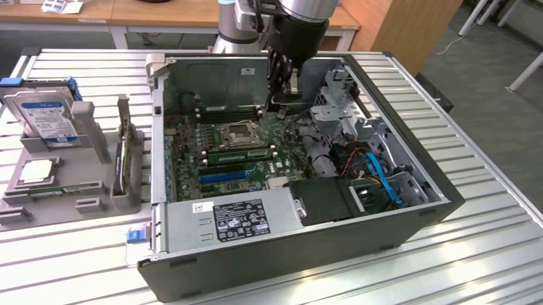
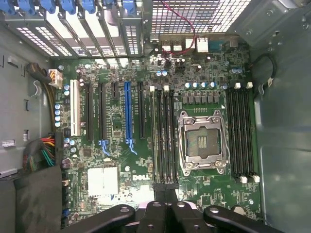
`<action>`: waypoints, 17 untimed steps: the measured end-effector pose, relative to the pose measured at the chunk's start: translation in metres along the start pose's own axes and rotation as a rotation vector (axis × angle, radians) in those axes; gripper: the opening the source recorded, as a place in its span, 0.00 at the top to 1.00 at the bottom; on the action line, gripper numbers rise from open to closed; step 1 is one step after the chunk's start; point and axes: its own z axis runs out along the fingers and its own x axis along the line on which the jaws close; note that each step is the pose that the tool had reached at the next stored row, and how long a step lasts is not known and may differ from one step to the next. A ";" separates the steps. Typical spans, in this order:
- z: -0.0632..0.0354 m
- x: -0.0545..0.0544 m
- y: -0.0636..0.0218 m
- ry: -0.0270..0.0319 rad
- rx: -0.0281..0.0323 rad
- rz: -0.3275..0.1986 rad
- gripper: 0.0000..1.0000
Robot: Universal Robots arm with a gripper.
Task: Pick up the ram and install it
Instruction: 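Insert the ram into the slot, then press down the ram until it locks into place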
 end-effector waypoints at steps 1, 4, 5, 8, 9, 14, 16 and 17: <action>0.0000 0.000 0.0000 0.0000 0.0000 0.000 0.89; 0.0000 0.000 0.0000 -0.0002 0.0000 0.000 0.89; 0.0000 0.000 0.0000 -0.0005 0.0000 0.000 0.89; 0.0000 0.000 0.0000 -0.0004 0.0000 0.000 0.89; 0.0000 0.000 0.0000 -0.0004 -0.0001 0.000 0.89; 0.0000 0.000 0.0000 -0.0005 0.0000 0.000 0.89; 0.0008 0.000 -0.0001 -0.0006 0.0000 0.000 0.89; 0.0024 0.000 -0.0002 -0.0004 0.0000 0.000 0.89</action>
